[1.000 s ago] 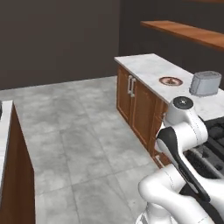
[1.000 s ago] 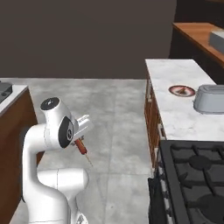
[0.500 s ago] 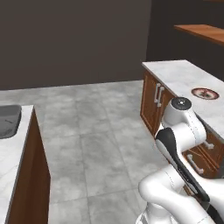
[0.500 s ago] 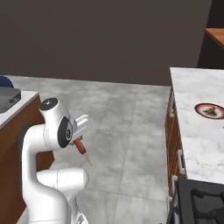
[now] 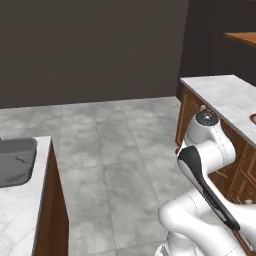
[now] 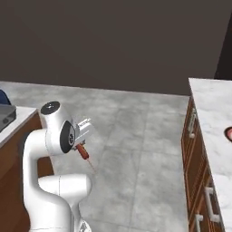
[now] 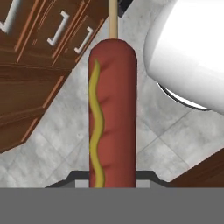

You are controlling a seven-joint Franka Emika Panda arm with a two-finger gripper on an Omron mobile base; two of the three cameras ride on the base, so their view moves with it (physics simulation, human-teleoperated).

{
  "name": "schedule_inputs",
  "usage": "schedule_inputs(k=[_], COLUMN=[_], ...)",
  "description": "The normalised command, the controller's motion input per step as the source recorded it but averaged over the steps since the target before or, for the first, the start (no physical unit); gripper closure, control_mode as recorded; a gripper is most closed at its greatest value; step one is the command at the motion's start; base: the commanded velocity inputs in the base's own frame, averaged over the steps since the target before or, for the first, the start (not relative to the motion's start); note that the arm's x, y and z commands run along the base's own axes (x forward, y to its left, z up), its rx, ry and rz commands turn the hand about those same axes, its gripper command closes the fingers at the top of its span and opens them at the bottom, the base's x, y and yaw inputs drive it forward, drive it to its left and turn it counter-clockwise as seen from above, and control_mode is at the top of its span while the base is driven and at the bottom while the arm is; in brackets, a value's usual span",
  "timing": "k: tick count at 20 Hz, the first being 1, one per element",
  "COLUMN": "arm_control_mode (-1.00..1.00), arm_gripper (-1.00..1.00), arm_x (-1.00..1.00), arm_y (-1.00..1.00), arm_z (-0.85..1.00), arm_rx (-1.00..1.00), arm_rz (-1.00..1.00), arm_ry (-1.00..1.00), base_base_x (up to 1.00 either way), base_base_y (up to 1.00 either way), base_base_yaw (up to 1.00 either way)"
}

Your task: Place the cold items (banana and pear) from the fridge in one tupperware on the dining counter. Place the warm items (hot dog and kebab skewer) in the stove area in another tupperware.

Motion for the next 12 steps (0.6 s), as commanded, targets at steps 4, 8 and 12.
schedule_inputs(k=[4,8,12], arm_control_mode=[1.0,1.0,1.0], arm_gripper=[1.0,1.0,1.0], arm_x=[0.0,0.0,0.0], arm_y=[0.0,0.0,0.0], arm_z=[0.0,0.0,0.0], arm_rx=[0.0,0.0,0.0], arm_rz=[0.0,0.0,0.0], arm_ry=[0.0,0.0,0.0], base_base_x=[0.53,0.51,0.67], base_base_y=[0.81,0.65,0.46], base_base_yaw=[0.0,0.0,0.0])
